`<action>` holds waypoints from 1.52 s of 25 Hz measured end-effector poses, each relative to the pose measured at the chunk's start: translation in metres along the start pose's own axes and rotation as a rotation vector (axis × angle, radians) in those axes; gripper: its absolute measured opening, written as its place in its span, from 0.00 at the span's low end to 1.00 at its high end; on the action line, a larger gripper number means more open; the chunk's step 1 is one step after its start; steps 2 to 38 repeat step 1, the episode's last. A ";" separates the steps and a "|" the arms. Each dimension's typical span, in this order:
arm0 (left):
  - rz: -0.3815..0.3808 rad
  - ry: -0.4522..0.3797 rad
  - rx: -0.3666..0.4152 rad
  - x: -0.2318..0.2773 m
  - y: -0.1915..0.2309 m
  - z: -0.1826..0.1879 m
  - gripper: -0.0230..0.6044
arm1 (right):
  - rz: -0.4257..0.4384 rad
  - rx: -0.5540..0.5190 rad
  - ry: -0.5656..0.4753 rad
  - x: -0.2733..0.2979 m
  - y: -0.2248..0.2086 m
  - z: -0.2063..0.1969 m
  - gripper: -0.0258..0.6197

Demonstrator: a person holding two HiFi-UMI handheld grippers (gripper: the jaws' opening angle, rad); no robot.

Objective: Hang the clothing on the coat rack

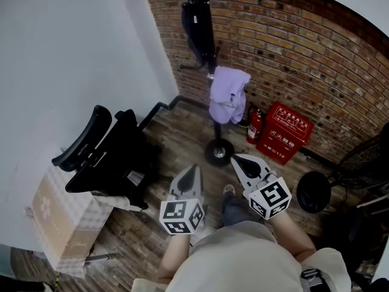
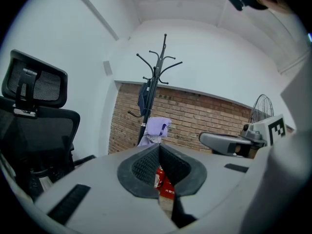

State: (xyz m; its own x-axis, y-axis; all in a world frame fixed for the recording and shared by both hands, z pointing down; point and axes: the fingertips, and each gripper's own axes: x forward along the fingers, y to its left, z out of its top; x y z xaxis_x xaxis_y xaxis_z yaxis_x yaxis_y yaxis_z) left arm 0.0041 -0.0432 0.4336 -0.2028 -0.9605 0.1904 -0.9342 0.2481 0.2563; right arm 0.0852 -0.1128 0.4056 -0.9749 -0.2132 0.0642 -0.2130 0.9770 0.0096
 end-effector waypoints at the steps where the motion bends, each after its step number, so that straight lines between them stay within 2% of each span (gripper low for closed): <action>1: 0.000 0.001 0.000 0.000 0.000 0.000 0.04 | 0.001 0.000 0.001 0.000 0.000 0.000 0.04; 38: 0.000 0.001 0.000 0.000 0.000 0.000 0.04 | 0.001 0.000 0.001 0.000 0.000 0.000 0.04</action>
